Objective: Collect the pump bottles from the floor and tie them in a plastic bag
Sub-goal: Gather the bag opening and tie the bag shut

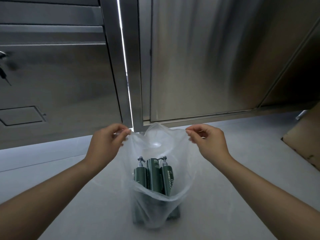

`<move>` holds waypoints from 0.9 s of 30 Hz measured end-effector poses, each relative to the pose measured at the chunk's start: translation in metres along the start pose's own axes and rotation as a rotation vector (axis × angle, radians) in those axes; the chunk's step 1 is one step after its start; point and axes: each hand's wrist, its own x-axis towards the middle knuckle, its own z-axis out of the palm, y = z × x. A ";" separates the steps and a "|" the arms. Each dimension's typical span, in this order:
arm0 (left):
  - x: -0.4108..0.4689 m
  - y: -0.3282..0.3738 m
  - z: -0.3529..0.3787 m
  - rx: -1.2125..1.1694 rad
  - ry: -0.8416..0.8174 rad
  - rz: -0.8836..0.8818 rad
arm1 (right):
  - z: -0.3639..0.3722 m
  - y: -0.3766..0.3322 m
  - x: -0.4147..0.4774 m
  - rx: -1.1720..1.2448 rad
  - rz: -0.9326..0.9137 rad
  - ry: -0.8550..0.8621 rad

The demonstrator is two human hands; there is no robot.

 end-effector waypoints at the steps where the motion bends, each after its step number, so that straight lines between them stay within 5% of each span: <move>1: 0.000 0.002 -0.001 -0.083 0.005 -0.028 | -0.001 -0.002 -0.001 0.018 -0.005 0.007; 9: -0.008 0.043 -0.014 -0.429 -0.085 0.090 | 0.011 -0.028 -0.025 0.183 -0.079 -0.147; 16: -0.024 0.012 -0.021 -0.171 -0.181 -0.027 | 0.025 -0.017 -0.027 0.186 0.083 -0.124; 27: -0.023 0.010 0.001 -0.100 -0.338 -0.029 | 0.039 -0.008 -0.022 0.129 0.025 -0.204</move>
